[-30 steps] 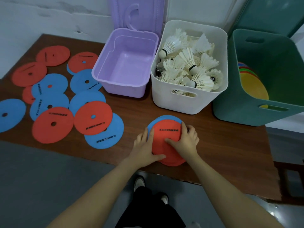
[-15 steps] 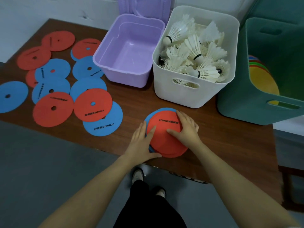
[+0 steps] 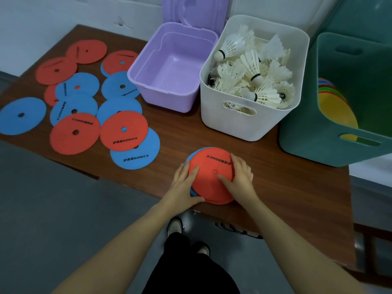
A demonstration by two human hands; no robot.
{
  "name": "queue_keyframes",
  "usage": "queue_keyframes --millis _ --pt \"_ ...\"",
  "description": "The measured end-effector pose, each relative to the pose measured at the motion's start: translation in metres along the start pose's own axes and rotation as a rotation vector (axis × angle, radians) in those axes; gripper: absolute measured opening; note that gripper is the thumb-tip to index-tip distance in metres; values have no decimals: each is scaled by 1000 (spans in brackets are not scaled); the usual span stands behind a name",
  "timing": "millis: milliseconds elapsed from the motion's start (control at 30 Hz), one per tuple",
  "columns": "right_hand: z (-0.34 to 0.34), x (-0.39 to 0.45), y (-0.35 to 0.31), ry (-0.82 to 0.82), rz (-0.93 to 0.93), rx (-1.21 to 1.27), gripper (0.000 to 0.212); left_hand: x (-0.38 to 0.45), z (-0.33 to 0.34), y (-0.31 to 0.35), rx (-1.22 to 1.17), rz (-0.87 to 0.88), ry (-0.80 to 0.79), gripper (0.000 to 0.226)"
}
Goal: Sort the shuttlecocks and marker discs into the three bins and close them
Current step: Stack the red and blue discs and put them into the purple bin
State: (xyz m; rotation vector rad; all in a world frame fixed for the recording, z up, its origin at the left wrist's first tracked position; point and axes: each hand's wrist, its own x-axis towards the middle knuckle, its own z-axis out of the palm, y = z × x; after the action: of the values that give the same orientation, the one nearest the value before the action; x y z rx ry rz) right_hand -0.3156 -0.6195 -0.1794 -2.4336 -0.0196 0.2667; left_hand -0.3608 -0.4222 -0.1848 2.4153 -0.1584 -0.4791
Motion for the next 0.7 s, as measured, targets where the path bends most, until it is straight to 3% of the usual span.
queue_keyframes --millis 233,467,700 --pt "17 -10 -11 -7 21 99 73 -2 1 11 55 48 -54 93" --pt "5 -8 -8 45 77 -4 86 9 -8 9 169 -167 93 82" --pt "7 -3 -14 97 148 116 65 10 1 15 149 -151 131 78"
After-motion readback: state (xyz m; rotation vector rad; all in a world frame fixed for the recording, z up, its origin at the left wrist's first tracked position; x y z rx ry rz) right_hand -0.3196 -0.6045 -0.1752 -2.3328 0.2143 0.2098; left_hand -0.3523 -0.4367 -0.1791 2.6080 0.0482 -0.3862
